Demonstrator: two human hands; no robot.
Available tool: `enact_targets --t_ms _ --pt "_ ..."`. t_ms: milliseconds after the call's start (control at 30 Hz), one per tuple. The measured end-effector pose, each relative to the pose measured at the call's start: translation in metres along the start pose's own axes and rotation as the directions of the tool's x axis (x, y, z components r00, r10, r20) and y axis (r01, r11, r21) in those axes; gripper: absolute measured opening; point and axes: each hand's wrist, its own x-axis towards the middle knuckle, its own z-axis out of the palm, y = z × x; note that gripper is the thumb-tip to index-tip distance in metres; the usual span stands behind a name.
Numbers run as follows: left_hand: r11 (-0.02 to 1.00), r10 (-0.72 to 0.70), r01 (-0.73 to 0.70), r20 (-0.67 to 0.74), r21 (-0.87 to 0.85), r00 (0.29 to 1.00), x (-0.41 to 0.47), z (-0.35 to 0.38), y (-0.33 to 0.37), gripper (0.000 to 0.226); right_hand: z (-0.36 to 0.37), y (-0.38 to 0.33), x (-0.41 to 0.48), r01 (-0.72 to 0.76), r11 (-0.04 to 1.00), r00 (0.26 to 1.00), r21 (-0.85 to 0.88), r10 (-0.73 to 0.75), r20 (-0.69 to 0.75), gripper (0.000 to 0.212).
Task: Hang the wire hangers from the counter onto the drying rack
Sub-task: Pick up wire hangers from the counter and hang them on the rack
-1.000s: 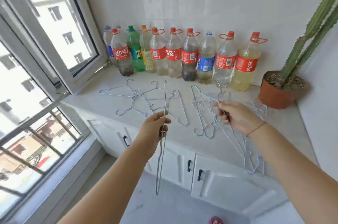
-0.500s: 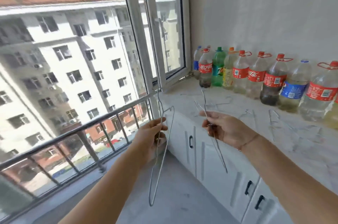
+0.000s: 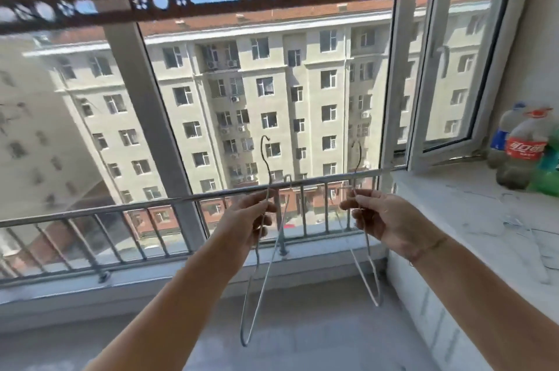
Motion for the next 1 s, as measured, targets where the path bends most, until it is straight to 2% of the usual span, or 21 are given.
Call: enact_targets --t_ms 233,533,800,1000 --pt "0.994 0.113 -0.112 -0.156 0.010 0.981 -0.045 -0.102 0.062 0.021 0.132 0.006 0.018 0.067 0.992 0.983 -0.105 -0.048 0.179 0.016" --pt "0.967 0.247 -0.219 -0.255 0.133 0.935 -0.068 -0.238 0.152 0.018 0.316 0.019 0.053 0.167 0.977 0.930 -0.130 -0.112 0.351 0.013" --pt "0.952 0.301 -0.280 -0.209 0.122 0.931 -0.043 -0.316 0.222 0.024 0.429 0.027 0.093 0.199 0.976 0.918 -0.093 -0.153 0.366 0.016" --pt "0.944 0.330 -0.322 -0.156 0.072 0.931 -0.006 -0.327 0.250 0.021 0.469 0.016 0.124 0.282 0.939 0.913 -0.198 -0.198 0.357 0.019"
